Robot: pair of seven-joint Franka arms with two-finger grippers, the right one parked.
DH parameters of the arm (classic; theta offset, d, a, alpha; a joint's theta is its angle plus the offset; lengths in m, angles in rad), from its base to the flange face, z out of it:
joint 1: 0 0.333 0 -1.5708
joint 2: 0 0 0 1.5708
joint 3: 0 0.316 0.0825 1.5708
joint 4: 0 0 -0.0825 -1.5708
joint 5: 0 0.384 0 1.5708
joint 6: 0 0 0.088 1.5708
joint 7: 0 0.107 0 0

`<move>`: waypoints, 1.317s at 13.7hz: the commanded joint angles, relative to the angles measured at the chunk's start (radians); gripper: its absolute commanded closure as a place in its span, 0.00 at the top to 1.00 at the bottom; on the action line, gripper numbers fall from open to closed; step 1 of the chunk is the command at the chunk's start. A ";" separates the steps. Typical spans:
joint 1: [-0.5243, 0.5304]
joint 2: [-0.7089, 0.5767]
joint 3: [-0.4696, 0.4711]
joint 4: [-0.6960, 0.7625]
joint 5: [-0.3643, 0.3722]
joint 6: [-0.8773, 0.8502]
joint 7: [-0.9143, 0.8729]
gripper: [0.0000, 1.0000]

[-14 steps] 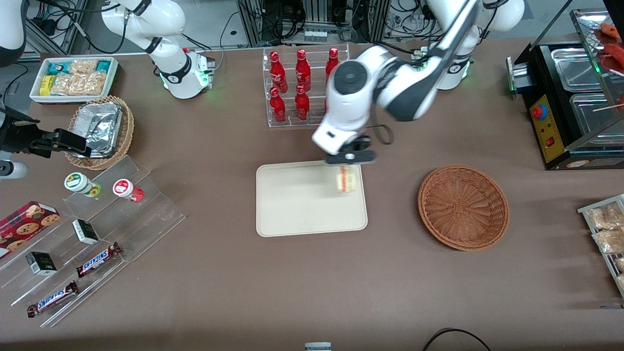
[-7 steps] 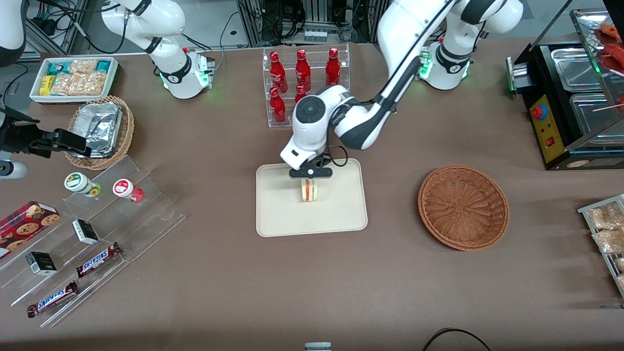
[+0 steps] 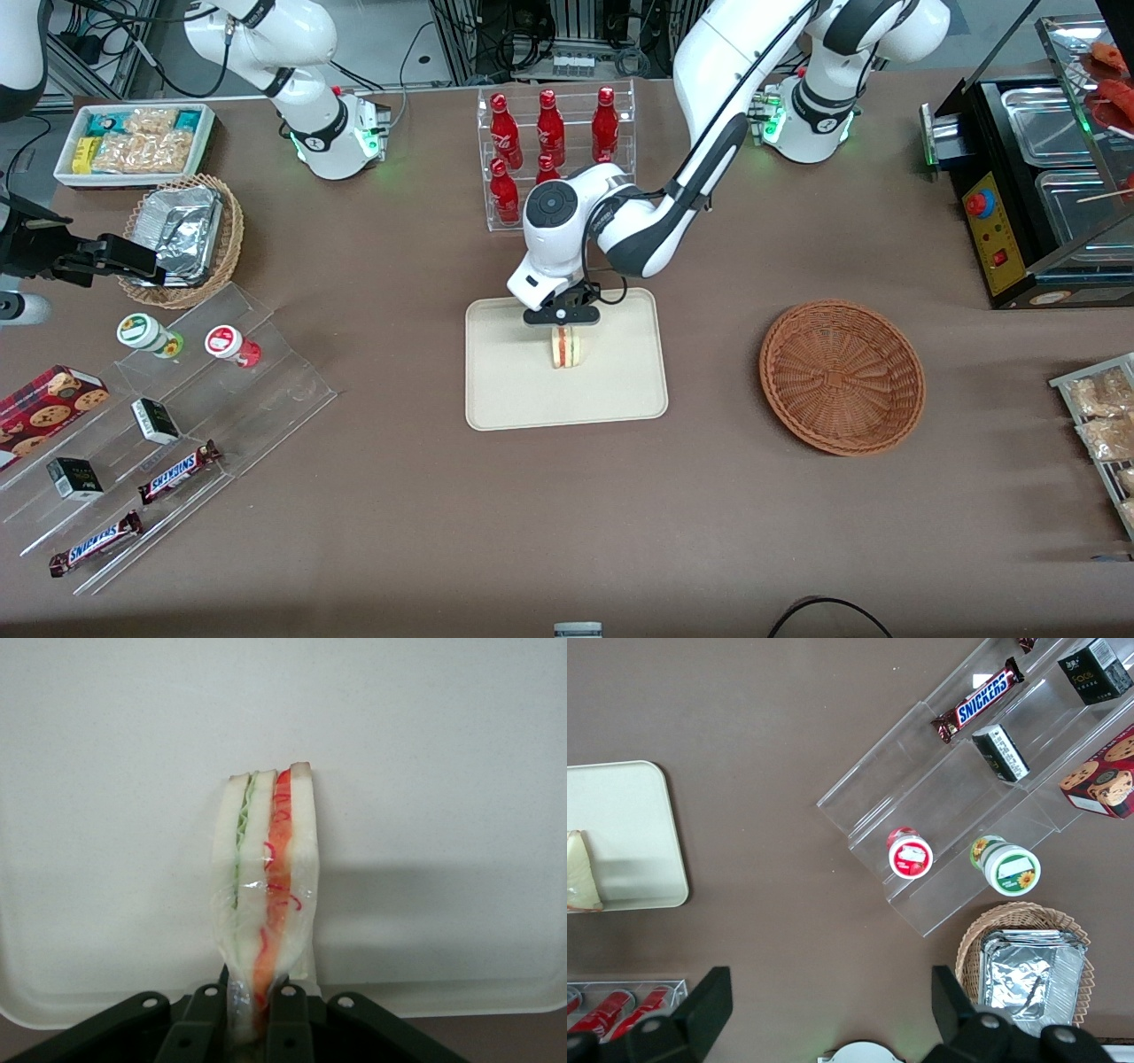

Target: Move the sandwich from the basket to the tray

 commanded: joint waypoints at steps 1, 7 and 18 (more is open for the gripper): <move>-0.005 0.017 0.006 0.030 0.018 -0.004 -0.009 0.16; 0.001 0.006 0.007 0.054 0.018 -0.014 -0.020 1.00; 0.167 -0.389 0.025 0.045 -0.013 -0.447 0.070 1.00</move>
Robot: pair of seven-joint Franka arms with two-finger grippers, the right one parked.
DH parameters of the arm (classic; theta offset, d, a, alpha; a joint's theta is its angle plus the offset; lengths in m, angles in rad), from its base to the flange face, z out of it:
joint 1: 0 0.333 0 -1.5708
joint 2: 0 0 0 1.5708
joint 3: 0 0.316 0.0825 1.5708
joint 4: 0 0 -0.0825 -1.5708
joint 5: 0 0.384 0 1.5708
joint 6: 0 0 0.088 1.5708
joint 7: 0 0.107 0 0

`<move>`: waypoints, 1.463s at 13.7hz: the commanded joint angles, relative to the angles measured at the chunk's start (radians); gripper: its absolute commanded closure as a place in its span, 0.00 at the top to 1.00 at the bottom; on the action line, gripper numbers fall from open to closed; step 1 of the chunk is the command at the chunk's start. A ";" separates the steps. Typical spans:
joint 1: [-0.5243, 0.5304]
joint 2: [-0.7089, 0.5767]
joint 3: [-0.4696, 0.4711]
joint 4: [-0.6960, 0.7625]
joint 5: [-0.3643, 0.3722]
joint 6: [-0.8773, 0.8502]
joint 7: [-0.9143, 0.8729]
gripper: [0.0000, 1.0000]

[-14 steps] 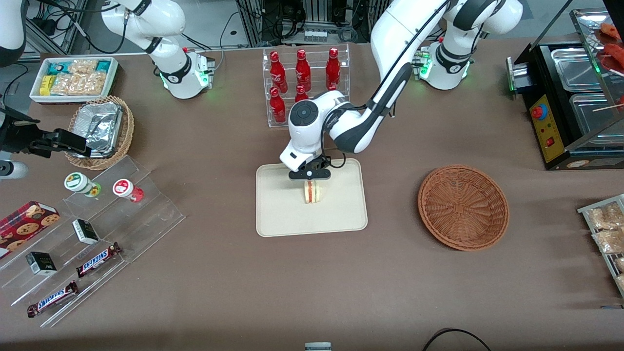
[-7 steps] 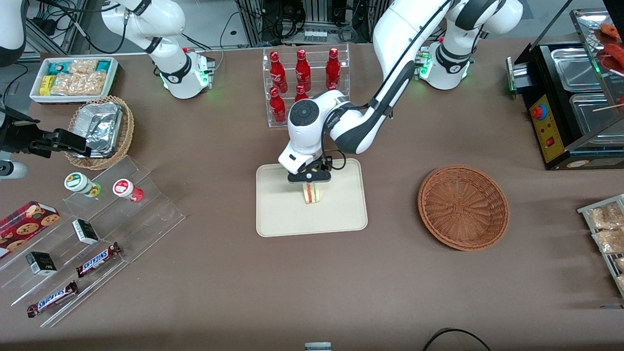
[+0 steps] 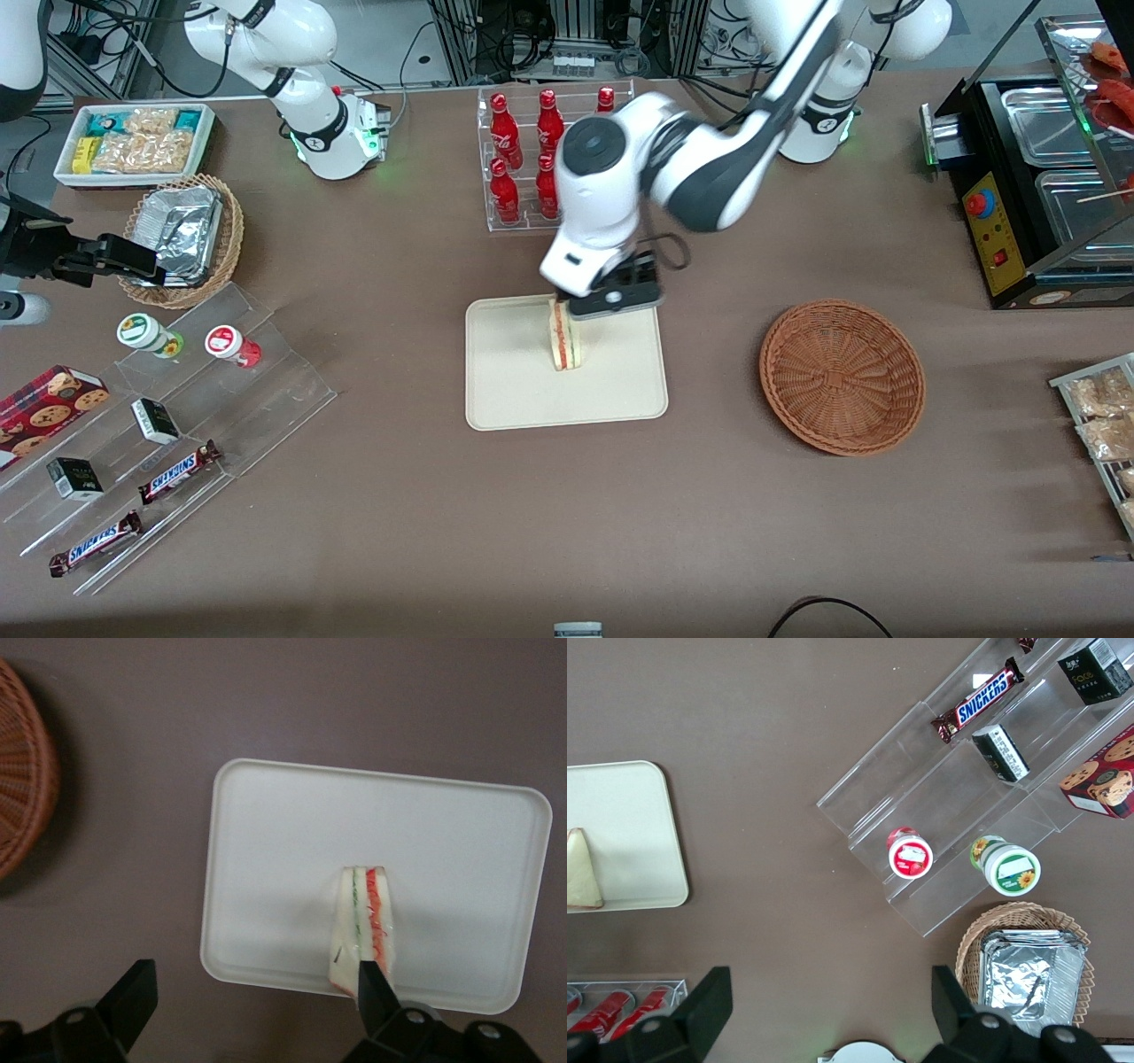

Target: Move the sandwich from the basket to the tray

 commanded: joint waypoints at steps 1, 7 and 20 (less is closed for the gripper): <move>0.069 -0.115 -0.005 -0.042 -0.035 -0.102 0.088 1.00; 0.294 -0.276 -0.005 -0.050 -0.106 -0.291 0.431 1.00; 0.549 -0.447 0.138 -0.117 -0.133 -0.400 0.991 1.00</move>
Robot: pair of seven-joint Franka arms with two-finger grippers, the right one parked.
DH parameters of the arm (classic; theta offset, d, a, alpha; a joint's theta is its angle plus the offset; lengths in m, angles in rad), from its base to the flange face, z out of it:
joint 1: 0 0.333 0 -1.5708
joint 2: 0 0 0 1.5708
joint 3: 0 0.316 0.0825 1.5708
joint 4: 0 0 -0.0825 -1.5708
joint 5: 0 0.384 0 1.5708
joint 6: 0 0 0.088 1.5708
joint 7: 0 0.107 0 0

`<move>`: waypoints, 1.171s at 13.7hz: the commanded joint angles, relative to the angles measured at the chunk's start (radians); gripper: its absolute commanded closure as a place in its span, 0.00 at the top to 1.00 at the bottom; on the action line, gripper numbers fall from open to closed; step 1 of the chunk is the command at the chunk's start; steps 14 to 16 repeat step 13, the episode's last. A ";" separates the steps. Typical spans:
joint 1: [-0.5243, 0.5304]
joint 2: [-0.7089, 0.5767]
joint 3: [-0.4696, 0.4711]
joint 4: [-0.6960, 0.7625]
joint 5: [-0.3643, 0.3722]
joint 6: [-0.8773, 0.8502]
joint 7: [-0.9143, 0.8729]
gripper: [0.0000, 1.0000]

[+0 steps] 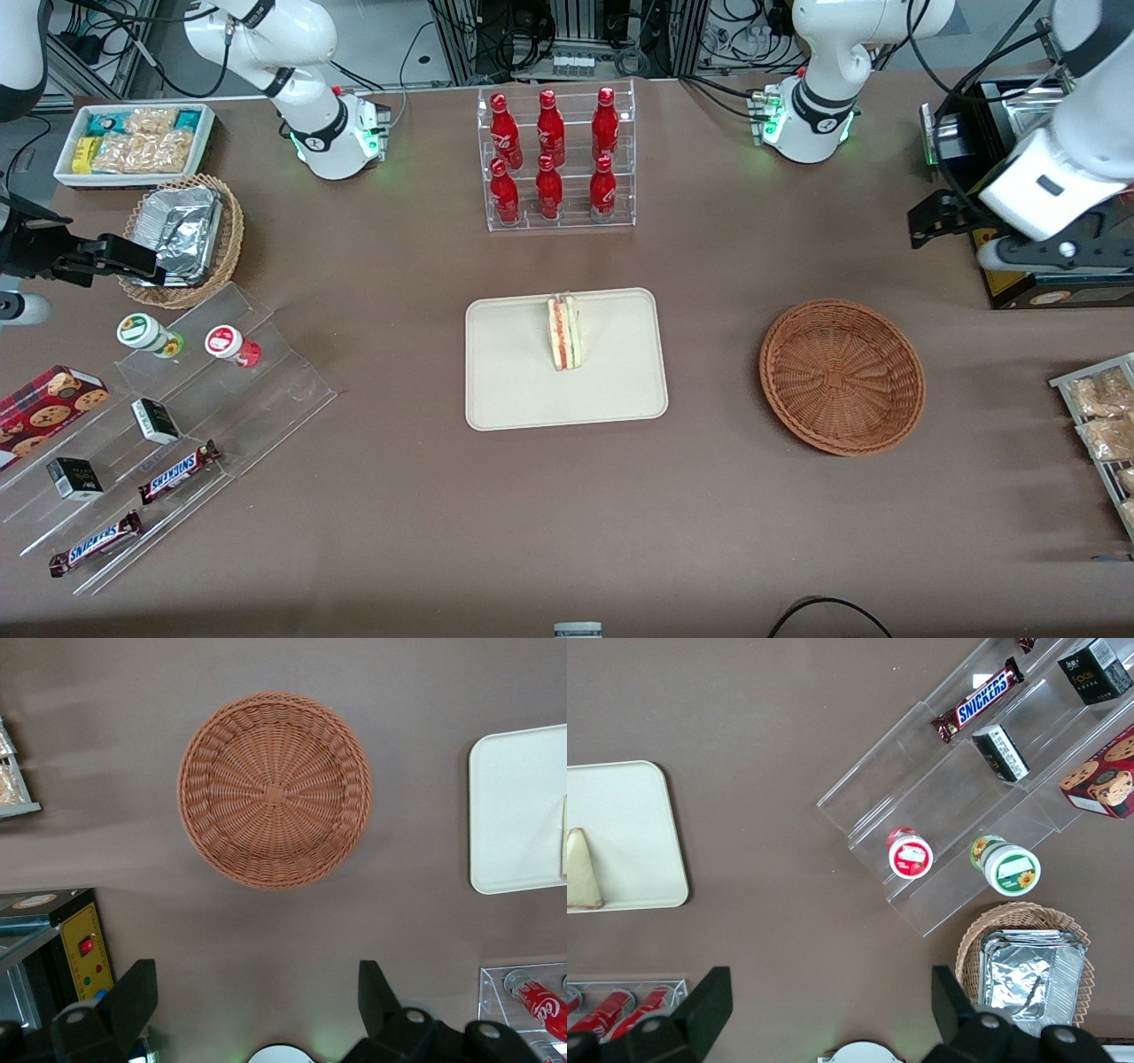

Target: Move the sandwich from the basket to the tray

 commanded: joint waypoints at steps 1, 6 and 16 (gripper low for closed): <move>-0.024 -0.028 0.037 0.000 -0.014 -0.028 0.036 1.00; -0.015 0.009 0.052 0.079 -0.026 -0.108 0.040 1.00; -0.010 0.028 0.071 0.103 -0.005 -0.106 0.036 1.00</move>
